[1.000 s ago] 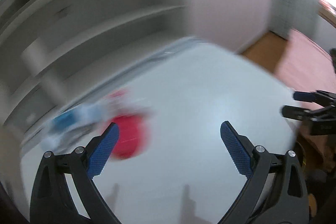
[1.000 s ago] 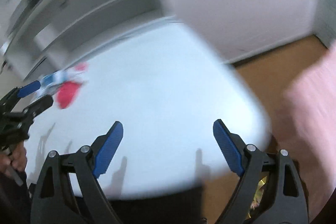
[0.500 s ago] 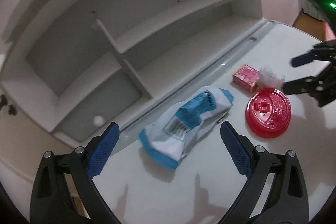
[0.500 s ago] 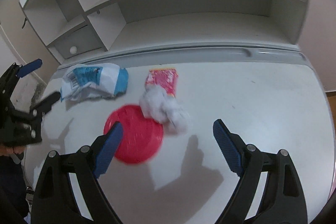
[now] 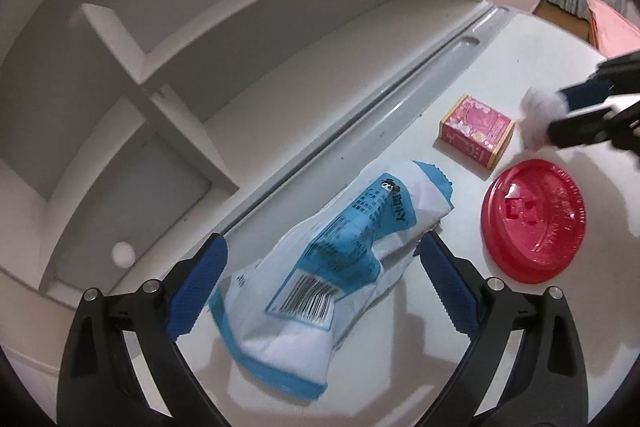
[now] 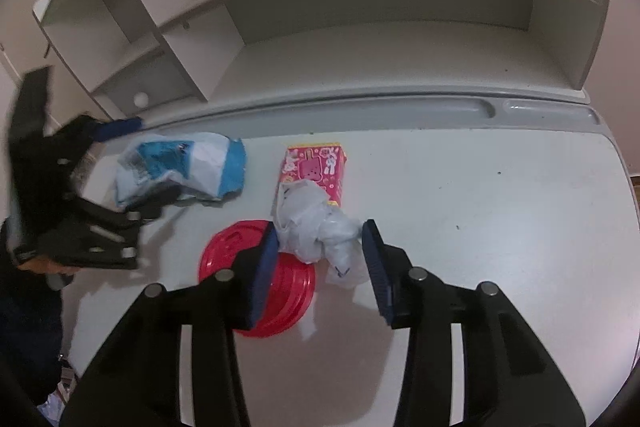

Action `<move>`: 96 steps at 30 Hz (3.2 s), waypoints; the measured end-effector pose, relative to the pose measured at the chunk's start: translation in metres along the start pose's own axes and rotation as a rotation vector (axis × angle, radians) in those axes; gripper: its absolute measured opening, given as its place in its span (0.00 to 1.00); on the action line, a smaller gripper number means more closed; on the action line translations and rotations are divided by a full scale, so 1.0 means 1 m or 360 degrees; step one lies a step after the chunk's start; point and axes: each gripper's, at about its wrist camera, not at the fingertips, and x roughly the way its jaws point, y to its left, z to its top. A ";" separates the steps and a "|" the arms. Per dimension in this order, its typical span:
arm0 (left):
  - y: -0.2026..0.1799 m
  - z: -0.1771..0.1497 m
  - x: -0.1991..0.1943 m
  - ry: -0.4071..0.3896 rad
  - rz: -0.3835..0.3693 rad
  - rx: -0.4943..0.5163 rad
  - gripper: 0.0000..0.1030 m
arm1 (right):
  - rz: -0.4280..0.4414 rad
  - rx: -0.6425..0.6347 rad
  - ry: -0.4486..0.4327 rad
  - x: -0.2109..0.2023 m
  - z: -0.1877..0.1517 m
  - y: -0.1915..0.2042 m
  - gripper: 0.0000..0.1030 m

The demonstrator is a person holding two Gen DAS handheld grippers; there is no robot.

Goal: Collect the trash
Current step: 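Grasp the blue-white chip bag with the left tool while the right tool grasps the white tissue, then carry both items over the black bin and open both tools to drop them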

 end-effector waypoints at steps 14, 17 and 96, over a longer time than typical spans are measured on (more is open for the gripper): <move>0.008 -0.001 -0.017 0.0048 0.0041 -0.0188 0.35 | -0.0034 0.0185 -0.0129 -0.066 -0.044 -0.037 0.40; 0.002 0.002 -0.037 0.0005 0.0052 -0.0262 0.34 | -0.0065 0.0240 -0.0162 -0.083 -0.059 -0.051 0.40; -0.740 0.062 -0.092 0.0116 -0.1353 0.1080 0.89 | -0.0875 0.2007 -0.0278 -0.321 -0.594 -0.380 0.81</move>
